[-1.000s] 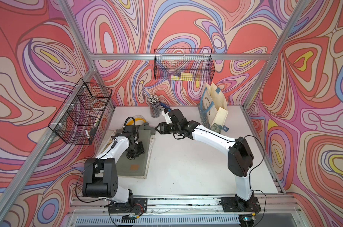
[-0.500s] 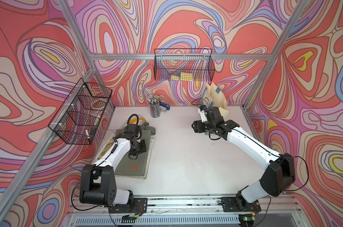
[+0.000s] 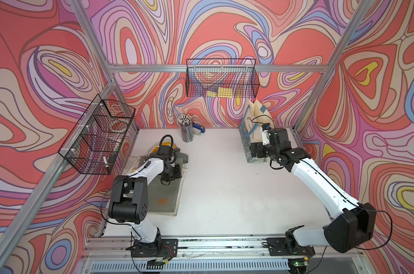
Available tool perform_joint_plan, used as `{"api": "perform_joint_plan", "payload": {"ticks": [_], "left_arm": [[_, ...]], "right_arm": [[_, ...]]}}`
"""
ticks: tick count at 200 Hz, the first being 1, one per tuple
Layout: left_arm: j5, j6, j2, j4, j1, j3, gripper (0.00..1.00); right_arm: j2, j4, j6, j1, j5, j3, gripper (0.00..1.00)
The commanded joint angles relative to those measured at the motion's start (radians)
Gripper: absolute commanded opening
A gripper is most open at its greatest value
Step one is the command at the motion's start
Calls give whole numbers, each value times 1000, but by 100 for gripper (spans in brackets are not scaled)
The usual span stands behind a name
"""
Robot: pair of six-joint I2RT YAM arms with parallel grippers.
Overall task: Put away the canvas bag
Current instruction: Press the canvas bag at the center of the board, then move the canvas bag to the center of the board.
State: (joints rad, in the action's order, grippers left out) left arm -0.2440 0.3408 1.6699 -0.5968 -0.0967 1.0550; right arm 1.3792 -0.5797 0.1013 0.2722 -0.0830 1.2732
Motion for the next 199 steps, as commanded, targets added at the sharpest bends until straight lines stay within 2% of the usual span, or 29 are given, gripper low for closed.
{"api": "perform_joint_plan", "payload": {"ticks": [1, 32, 74, 102, 142, 177, 189, 199], "left_arm": [[-47, -14, -65, 25, -7, 23, 47], [-56, -20, -218, 52, -26, 31, 47], [-103, -44, -360, 105, -70, 34, 48], [-136, -56, -414, 146, -102, 24, 49], [-125, -88, -443, 175, -159, 14, 50], [-137, -94, -442, 195, -195, 23, 50], [-133, -94, -439, 197, -202, 25, 50], [-133, -96, -437, 198, -210, 28, 50]], "right_arm": [[-34, -7, -17, -74, -4, -14, 98], [-22, 32, -32, -149, 45, -25, 98], [37, 166, -92, -166, 116, -51, 98], [62, 270, -101, -175, 179, -81, 98], [114, 372, -107, -175, 140, -120, 97], [148, 494, -109, -177, 185, -165, 85], [161, 521, -106, -177, 197, -168, 75], [173, 530, -103, -176, 209, -166, 63]]}}
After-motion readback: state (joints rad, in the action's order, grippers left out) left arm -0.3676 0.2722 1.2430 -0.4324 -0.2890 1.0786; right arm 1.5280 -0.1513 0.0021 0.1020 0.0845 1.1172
